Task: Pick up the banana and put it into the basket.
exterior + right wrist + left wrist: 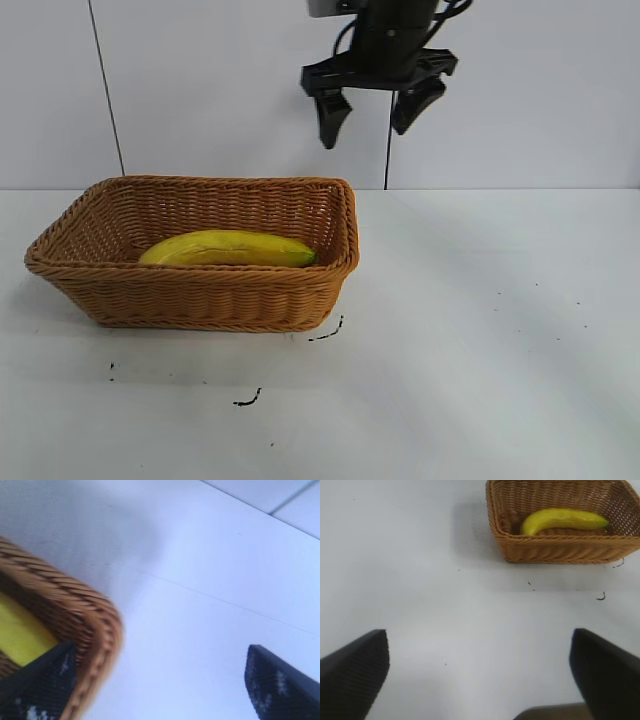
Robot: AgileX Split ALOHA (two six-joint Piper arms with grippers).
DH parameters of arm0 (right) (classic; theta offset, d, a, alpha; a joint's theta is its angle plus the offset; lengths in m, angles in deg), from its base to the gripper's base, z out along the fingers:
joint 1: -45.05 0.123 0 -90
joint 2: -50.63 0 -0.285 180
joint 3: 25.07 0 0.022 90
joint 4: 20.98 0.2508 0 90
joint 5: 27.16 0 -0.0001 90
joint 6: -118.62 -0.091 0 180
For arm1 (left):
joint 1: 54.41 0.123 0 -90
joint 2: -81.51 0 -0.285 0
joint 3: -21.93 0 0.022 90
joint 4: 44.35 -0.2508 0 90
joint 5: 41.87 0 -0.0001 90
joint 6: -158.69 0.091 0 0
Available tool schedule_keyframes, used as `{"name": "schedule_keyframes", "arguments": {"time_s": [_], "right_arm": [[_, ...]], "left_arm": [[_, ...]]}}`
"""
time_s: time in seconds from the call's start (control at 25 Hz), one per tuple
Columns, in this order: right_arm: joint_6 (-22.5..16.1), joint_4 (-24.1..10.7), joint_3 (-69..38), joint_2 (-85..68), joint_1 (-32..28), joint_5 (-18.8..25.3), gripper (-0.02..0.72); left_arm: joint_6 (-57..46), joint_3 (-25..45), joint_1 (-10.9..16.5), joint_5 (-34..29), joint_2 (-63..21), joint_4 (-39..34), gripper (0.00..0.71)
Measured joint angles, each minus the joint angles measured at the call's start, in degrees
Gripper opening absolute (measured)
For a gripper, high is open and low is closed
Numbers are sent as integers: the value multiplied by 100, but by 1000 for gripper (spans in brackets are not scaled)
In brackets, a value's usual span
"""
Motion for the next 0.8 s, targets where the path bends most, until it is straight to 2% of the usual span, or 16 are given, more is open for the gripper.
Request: {"name": "schedule_keyframes", "arguments": {"time_s": [0.24, 0.44, 0.8], "right_arm": [[0, -10, 0, -7, -640, 166, 656], [0, 22, -272, -296, -719, 165, 656], [0, 56, -2399, -2022, -713, 154, 641]], "left_arm": [[0, 0, 0, 0, 0, 0, 695], [0, 0, 0, 0, 0, 0, 695], [0, 0, 0, 0, 0, 0, 695]]}}
